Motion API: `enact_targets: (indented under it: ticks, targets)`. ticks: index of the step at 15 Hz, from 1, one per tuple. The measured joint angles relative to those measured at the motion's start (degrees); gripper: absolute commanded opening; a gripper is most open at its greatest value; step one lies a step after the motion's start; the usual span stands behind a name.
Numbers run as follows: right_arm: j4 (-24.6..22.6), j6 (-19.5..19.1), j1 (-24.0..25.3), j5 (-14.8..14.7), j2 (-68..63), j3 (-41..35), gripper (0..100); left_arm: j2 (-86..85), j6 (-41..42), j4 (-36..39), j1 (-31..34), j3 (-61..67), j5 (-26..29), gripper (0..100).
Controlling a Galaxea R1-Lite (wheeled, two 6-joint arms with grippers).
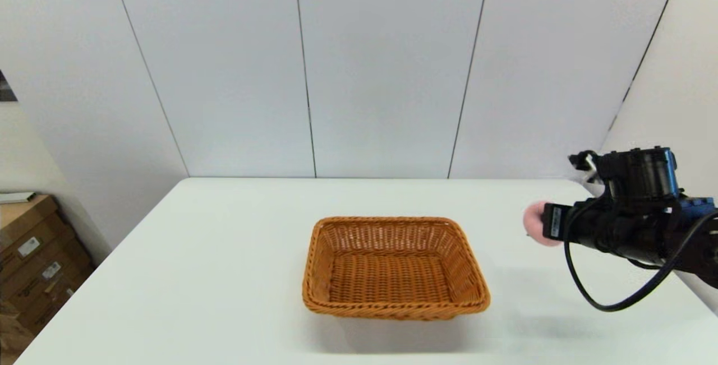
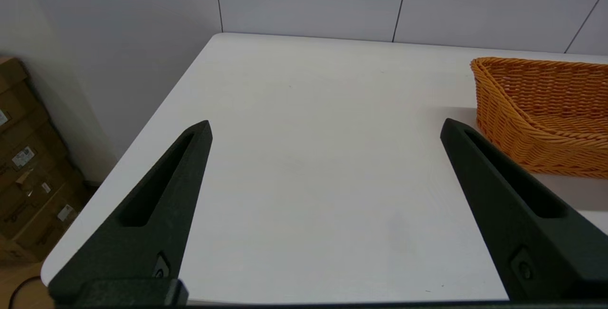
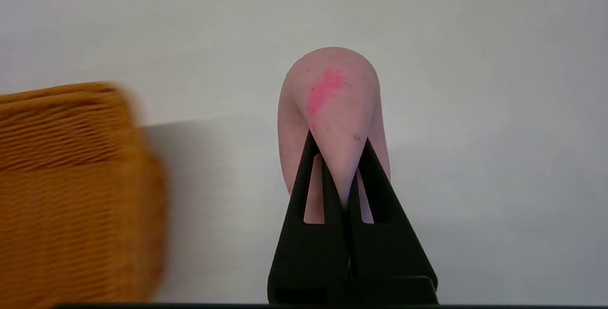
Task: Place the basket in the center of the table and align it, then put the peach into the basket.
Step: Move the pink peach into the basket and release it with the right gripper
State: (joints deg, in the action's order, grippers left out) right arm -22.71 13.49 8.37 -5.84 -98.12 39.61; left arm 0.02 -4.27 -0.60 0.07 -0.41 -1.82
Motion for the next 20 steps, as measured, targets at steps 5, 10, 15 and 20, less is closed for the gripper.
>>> enact_targets:
  ticks: [5, 10, 15, 20]
  targets:
    - [1.79, 0.65, 14.06, 0.04, 0.57, 4.82, 0, 0.0, 0.0, -0.02, 0.0, 0.0, 0.02, 100]
    - [1.96, 0.85, 22.43, 0.06, -7.34, 11.74, 0, 0.0, 0.0, -0.02, 0.0, 0.01, 0.02, 100]
    - [2.4, 3.4, 27.62, 0.41, -14.73, 15.08, 100, 0.0, 0.02, -0.02, 0.0, 0.0, 0.0, 100]
    - [3.36, 3.91, 28.25, 0.52, -16.13, 14.93, 100, 0.0, 0.0, -0.02, 0.0, 0.0, 0.02, 100]
